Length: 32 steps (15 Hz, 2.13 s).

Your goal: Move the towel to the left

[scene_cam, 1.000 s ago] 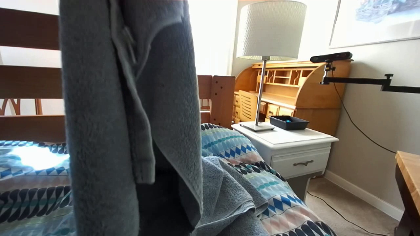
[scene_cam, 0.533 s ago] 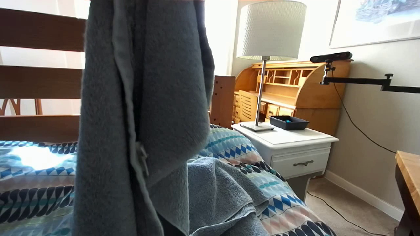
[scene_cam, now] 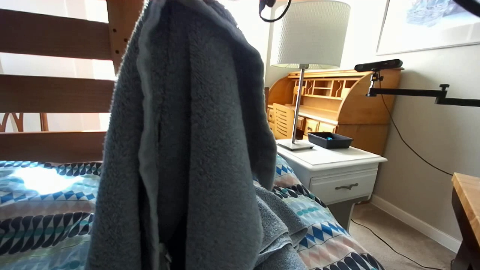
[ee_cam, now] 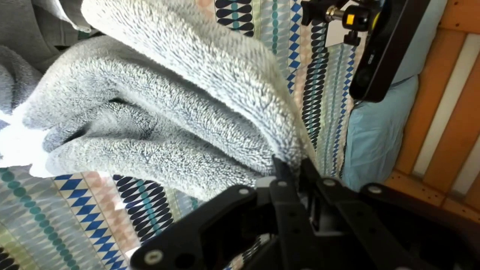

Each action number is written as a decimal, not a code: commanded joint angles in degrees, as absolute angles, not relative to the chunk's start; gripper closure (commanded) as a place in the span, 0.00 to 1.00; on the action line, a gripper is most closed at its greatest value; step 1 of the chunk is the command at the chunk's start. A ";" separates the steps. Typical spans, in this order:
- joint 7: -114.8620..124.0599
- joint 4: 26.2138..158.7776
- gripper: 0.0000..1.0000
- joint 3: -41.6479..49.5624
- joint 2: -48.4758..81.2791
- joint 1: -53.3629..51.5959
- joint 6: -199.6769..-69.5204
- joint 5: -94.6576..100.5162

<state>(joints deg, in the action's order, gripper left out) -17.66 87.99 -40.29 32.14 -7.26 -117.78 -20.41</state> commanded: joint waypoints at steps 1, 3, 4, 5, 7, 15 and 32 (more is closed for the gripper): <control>-23.32 83.44 0.98 -37.48 36.69 -9.91 -113.45 -24.79; -23.97 81.73 0.98 -35.99 38.61 -11.09 -111.31 -25.30; -25.16 80.55 0.98 -35.62 39.45 -11.45 -110.18 -25.25; -25.40 79.19 0.98 -35.53 40.39 -11.48 -108.41 -26.21; -23.92 76.82 0.98 -33.37 41.16 -13.07 -103.30 -23.97; -25.13 68.39 0.38 -29.49 43.67 -16.53 -93.47 -25.06; -33.04 106.56 0.00 -20.97 9.26 -4.66 -134.86 -23.70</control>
<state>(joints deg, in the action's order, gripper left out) -34.32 96.55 -24.04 17.49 -2.25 -128.50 -25.41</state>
